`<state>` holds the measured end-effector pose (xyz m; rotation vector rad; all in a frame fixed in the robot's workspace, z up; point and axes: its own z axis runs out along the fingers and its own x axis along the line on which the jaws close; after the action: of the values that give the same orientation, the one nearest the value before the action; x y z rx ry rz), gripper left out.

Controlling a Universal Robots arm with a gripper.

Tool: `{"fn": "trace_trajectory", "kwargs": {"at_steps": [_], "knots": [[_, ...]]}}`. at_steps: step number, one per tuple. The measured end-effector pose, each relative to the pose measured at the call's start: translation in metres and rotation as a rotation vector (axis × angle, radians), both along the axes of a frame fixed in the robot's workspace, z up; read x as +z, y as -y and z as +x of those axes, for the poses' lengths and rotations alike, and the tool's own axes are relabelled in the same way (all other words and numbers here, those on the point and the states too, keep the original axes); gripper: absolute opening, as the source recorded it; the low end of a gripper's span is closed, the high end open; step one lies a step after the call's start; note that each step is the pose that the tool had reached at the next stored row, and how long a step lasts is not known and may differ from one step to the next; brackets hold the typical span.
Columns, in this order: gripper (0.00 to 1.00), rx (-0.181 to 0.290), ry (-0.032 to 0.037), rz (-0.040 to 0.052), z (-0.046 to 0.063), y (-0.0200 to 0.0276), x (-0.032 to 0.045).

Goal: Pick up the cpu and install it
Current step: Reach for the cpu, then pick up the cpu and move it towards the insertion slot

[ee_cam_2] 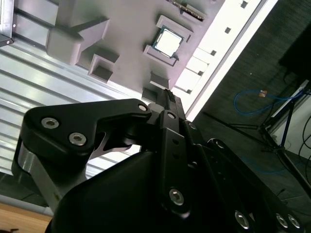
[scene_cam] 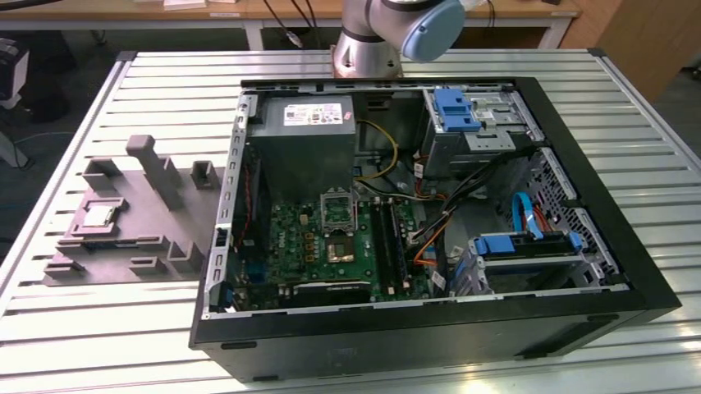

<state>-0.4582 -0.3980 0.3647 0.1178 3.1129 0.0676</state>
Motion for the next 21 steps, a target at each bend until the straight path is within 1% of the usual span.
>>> {"fn": "trace_trajectory", "kwargs": {"at_steps": [3,17,18,19,20,21], "knots": [[0.11,0.000,-0.0001,-0.0001,-0.0030,0.0000,-0.0001],[0.11,0.002,0.0000,0.0000,-0.0031,0.0000,0.0000],[0.17,0.002,0.0000,0.0000,-0.0031,0.0000,-0.0001],[0.29,0.002,0.0000,0.0000,-0.0031,0.0000,-0.0001],[0.29,0.002,0.0000,0.0000,-0.0031,0.0000,-0.0001],[0.35,0.002,0.0000,0.0000,-0.0031,0.0000,-0.0001]]}}
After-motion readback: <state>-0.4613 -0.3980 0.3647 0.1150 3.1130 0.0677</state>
